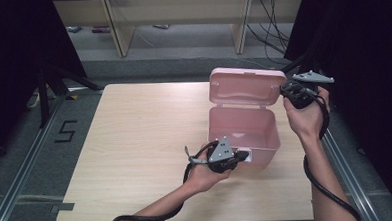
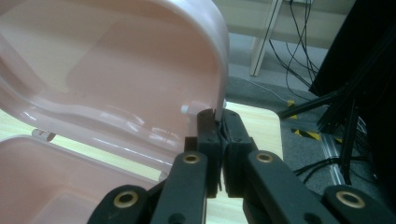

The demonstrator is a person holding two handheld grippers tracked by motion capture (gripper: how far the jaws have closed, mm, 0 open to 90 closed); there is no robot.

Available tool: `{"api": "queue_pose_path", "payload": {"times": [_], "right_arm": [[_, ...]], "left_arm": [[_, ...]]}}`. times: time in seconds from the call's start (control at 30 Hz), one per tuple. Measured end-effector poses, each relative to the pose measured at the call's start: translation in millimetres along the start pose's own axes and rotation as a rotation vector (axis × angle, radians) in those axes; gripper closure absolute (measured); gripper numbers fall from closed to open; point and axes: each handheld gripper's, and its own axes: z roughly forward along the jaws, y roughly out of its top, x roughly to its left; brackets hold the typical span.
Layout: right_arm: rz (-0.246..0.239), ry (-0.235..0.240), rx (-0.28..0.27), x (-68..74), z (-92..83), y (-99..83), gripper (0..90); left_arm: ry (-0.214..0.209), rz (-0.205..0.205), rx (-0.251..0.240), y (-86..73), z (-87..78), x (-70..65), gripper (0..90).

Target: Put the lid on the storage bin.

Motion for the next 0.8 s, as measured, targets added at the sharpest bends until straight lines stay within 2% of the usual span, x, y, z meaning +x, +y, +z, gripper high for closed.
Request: {"api": "queue_pose_path", "payload": {"times": [0.1,0.17,0.2,0.43,0.47,0.5,0.53,0.57,0.63,0.67,0.7,0.77,0.8], "right_arm": [[0.019,-0.002,0.002,2.4,-2.1,-1.5,88.9],[-0.013,-0.008,-0.009,1.4,-2.4,-2.9,88.8],[0.005,-0.011,-0.001,3.4,-3.8,-3.5,88.8],[-0.007,-0.008,-0.013,4.8,-7.4,-7.6,88.8],[-0.019,-0.012,-0.022,4.4,-7.4,-8.8,88.8],[-0.003,-0.009,-0.01,6.0,-9.0,-9.3,88.8],[-0.024,-0.015,-0.022,5.3,-8.3,-10.3,88.9],[-0.015,-0.016,-0.017,6.1,-9.9,-10.8,88.8],[-0.034,-0.021,-0.029,6.3,-10.4,-12.7,88.8],[-0.007,-0.023,-0.035,8.5,-10.8,-14.1,88.8],[-0.029,-0.027,-0.046,7.2,-10.6,-14.8,88.8],[-0.022,-0.023,-0.04,8.6,-12.1,-16.0,88.8],[-0.042,-0.027,-0.038,7.5,-12.6,-16.3,88.8]], "left_arm": [[0.0,0.0,0.0,0.0,0.0,0.0,89.6],[0.0,0.001,0.0,-0.1,0.0,0.0,89.6],[0.0,0.001,0.0,0.0,0.0,0.0,89.6],[0.0,0.001,0.001,0.0,0.0,0.0,89.6],[0.0,0.001,0.001,0.0,0.0,0.0,89.6],[0.0,0.0,0.002,0.1,-0.1,0.2,89.6],[-0.001,-0.001,0.002,0.1,-0.1,0.2,89.6],[0.0,-0.001,0.002,0.1,0.0,0.1,89.6],[0.0,0.0,0.002,0.1,-0.1,0.2,89.6],[0.0,-0.001,0.002,0.1,-0.1,0.1,89.6],[0.0,-0.001,0.001,0.1,-0.1,0.1,89.6],[0.0,0.0,0.002,0.2,-0.1,0.0,89.6],[0.0,0.0,0.001,0.1,0.0,0.0,89.6]]}}
